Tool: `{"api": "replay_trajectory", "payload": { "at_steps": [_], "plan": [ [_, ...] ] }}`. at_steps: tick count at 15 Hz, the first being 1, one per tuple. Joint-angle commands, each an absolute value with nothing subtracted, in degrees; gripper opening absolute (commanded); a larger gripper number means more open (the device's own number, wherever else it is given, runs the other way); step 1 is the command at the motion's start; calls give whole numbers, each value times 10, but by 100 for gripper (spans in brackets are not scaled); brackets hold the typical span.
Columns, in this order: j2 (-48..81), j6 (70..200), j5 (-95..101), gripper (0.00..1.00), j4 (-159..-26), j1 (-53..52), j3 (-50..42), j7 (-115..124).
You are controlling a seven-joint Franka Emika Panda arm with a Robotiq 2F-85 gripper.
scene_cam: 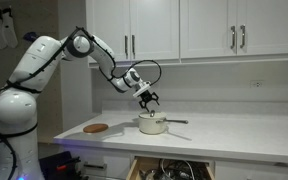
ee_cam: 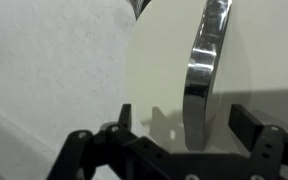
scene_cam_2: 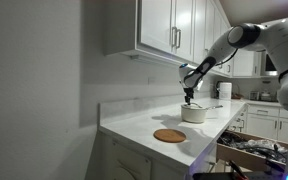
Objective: Close the top cupboard drawer, open the second bottom drawer from the left, and close the pot
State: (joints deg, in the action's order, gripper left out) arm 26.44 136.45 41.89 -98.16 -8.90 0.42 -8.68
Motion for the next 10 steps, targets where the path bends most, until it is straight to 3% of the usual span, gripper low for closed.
{"api": "replay_trajectory", "payload": {
  "at_steps": [1, 10],
  "plan": [
    [246, 1345, 418, 100, -988, -93, 8, -84],
    [160, 1311, 230, 100, -1012, -54, 66, -263]
  ]
}}
